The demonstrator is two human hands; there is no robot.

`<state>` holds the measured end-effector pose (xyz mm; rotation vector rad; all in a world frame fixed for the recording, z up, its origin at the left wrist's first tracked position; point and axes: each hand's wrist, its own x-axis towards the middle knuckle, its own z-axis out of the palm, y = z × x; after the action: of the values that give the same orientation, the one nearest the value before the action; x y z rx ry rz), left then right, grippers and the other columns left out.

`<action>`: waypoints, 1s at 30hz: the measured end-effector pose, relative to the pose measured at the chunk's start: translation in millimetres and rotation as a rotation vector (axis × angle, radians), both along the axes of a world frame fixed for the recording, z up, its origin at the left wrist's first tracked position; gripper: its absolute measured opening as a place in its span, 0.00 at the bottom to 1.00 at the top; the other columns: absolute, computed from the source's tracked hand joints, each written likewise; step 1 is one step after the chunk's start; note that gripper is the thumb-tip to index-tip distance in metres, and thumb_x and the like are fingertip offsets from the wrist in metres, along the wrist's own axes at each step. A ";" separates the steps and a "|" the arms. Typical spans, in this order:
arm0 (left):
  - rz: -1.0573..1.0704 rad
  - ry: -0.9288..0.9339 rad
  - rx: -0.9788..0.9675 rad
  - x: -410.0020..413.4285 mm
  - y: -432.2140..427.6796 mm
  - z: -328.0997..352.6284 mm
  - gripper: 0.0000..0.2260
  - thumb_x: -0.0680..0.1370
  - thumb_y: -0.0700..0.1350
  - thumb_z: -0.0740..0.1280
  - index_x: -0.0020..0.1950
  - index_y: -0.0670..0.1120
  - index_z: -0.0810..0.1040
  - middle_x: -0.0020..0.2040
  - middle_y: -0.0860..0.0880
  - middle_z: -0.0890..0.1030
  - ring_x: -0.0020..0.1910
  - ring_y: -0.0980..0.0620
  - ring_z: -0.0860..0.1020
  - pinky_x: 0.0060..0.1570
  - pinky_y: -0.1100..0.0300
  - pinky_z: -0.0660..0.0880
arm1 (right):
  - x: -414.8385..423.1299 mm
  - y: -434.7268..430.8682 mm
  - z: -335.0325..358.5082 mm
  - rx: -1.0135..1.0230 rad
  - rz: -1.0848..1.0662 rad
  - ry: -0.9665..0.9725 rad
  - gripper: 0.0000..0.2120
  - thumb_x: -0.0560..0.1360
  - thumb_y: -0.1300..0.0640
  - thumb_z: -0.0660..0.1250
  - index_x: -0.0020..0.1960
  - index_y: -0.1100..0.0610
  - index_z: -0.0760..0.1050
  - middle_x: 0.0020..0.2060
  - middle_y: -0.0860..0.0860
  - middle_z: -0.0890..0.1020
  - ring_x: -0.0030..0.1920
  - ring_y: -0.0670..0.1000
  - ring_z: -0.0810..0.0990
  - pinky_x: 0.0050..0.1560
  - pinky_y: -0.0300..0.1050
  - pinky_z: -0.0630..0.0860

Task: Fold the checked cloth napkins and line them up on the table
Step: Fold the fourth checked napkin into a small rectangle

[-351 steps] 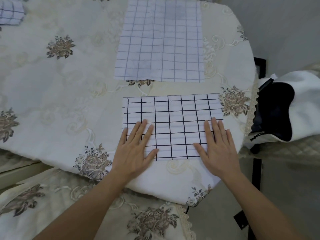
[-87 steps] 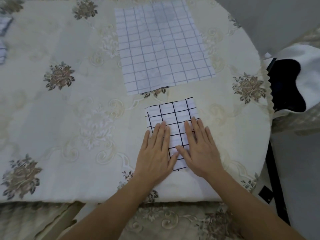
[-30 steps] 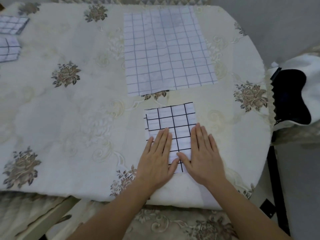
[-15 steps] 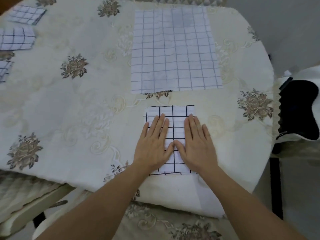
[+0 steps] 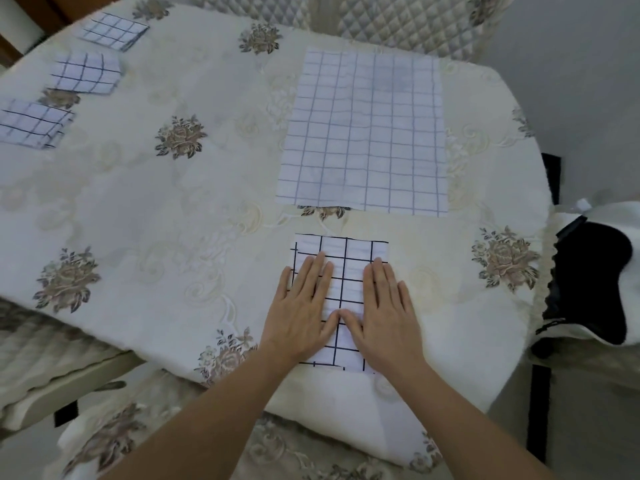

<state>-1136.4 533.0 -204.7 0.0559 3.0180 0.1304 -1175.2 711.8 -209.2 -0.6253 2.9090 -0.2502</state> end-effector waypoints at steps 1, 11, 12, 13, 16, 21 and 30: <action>0.002 0.008 0.006 2.4 1.7 -0.7 0.34 0.82 0.62 0.49 0.82 0.44 0.48 0.82 0.45 0.46 0.81 0.48 0.46 0.77 0.41 0.55 | 1.8 -0.3 0.4 0.001 0.002 0.012 0.40 0.80 0.33 0.45 0.81 0.60 0.50 0.81 0.56 0.49 0.81 0.54 0.47 0.78 0.58 0.55; 0.044 0.021 0.063 15.2 4.6 -5.6 0.32 0.83 0.61 0.50 0.82 0.46 0.49 0.82 0.45 0.48 0.81 0.47 0.47 0.76 0.40 0.55 | 5.3 2.1 -2.5 0.019 0.073 0.032 0.39 0.82 0.32 0.45 0.81 0.59 0.51 0.81 0.56 0.51 0.81 0.55 0.49 0.77 0.61 0.56; 0.042 0.027 0.074 15.1 3.9 -4.5 0.32 0.82 0.61 0.51 0.82 0.47 0.50 0.82 0.45 0.49 0.81 0.47 0.47 0.77 0.40 0.54 | 6.1 2.3 -1.0 0.005 0.078 0.025 0.39 0.82 0.32 0.45 0.81 0.59 0.52 0.81 0.56 0.51 0.81 0.55 0.49 0.77 0.61 0.56; 0.042 0.038 0.090 12.9 1.0 -1.9 0.32 0.82 0.61 0.52 0.82 0.47 0.51 0.82 0.45 0.50 0.81 0.47 0.48 0.77 0.40 0.53 | 5.6 3.3 0.9 -0.015 0.081 0.019 0.39 0.82 0.32 0.45 0.81 0.59 0.52 0.81 0.56 0.51 0.81 0.55 0.50 0.77 0.61 0.55; 0.013 0.082 0.147 -17.6 -18.0 12.9 0.30 0.81 0.60 0.54 0.81 0.48 0.59 0.80 0.46 0.59 0.79 0.48 0.58 0.77 0.41 0.54 | -16.6 5.8 16.2 -0.070 0.078 0.038 0.34 0.82 0.36 0.50 0.80 0.57 0.59 0.79 0.57 0.59 0.79 0.57 0.58 0.76 0.59 0.58; -0.166 0.150 0.163 -88.3 -44.5 27.1 0.23 0.77 0.51 0.67 0.70 0.43 0.74 0.67 0.44 0.76 0.66 0.44 0.74 0.71 0.44 0.67 | -91.0 -4.2 41.5 -0.147 0.225 0.134 0.22 0.76 0.51 0.70 0.67 0.58 0.75 0.61 0.55 0.78 0.61 0.59 0.78 0.63 0.57 0.74; -0.299 0.056 0.216 -120.9 -50.1 24.8 0.20 0.75 0.55 0.68 0.59 0.42 0.79 0.54 0.45 0.77 0.50 0.44 0.76 0.45 0.47 0.76 | -146.4 -21.8 55.1 0.039 0.332 -0.181 0.24 0.78 0.42 0.66 0.69 0.51 0.70 0.58 0.50 0.72 0.58 0.52 0.71 0.56 0.47 0.70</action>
<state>-1257.2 482.9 -179.9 0.5345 2.9922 0.4294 -1321.6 689.9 -154.1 -1.0065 2.5806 -0.1955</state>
